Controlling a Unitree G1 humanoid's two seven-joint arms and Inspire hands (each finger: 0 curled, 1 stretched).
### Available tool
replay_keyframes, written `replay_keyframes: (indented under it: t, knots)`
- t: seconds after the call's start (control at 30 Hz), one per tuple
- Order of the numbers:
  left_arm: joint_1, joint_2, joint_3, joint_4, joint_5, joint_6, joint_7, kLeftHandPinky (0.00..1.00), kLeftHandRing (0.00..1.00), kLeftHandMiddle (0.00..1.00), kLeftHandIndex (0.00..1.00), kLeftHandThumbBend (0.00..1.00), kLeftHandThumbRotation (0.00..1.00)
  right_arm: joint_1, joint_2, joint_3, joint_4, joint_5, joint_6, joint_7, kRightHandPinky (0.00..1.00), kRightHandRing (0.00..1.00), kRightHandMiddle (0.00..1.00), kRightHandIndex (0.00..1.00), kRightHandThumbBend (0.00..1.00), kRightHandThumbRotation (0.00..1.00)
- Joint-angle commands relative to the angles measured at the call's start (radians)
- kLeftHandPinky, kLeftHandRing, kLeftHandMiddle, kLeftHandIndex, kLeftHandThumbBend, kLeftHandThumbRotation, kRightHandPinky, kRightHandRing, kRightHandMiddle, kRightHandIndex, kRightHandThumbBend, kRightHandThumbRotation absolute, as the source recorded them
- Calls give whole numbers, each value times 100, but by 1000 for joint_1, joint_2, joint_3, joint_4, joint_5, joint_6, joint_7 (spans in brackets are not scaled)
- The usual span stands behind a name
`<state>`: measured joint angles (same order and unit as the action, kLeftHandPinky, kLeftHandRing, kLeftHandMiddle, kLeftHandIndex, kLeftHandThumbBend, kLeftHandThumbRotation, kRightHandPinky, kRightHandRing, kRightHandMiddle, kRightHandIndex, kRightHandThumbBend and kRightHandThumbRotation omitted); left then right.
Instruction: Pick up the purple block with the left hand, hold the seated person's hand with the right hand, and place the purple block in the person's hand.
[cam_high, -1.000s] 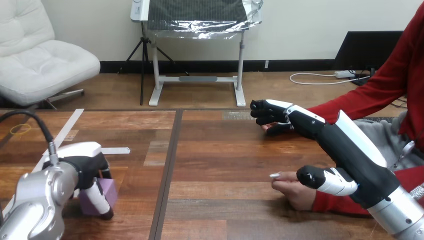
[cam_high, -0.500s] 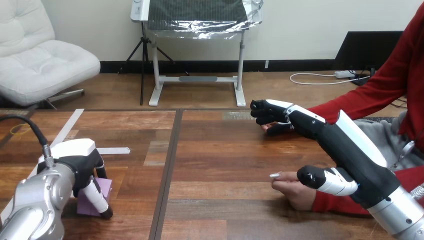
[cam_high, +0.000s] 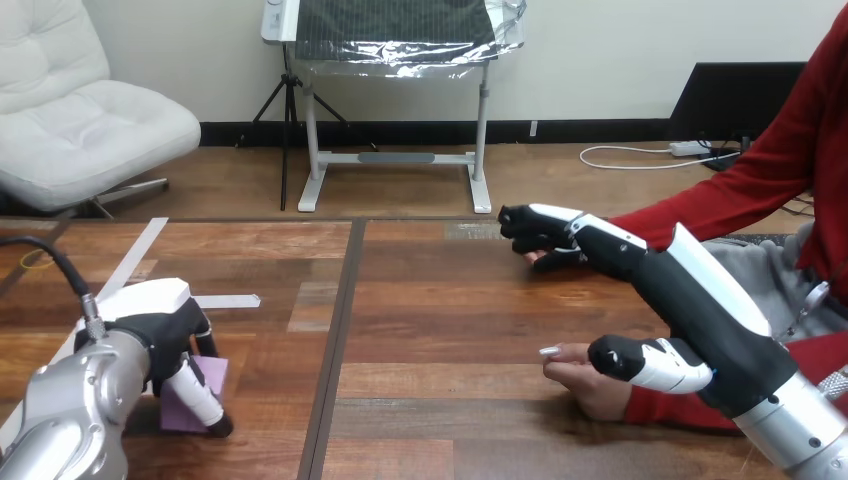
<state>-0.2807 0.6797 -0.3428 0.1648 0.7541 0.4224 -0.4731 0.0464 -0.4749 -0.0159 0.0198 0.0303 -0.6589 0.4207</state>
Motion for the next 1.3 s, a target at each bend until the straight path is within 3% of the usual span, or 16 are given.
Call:
replay_keyframes:
  t: [0.0,0.6,0.8,1.1,1.27]
  knots:
    - [-29,-14,45,-68,-12,-11,40,32,43,51,45,77,0,-84,-5,-36,32,-5,-12,-22,72,80,84,85,97,98]
    - [10,-26,96,-164,-64,-2,63,29,38,45,45,80,0,-152,-13,-49,136,-71,-14,-52,71,80,84,86,87,89]
    - [24,-32,114,-222,-73,24,51,29,38,44,46,80,0,-182,-25,-58,177,-132,-7,-83,71,81,85,86,85,89]
    - [59,-42,163,-292,-119,-7,90,29,36,43,45,82,0,-232,-54,-59,241,-219,3,-128,71,82,86,86,84,82]
    - [75,-45,186,-333,-139,-9,100,28,35,42,45,83,0,-258,-79,-52,261,-282,43,-147,71,83,87,87,85,77]
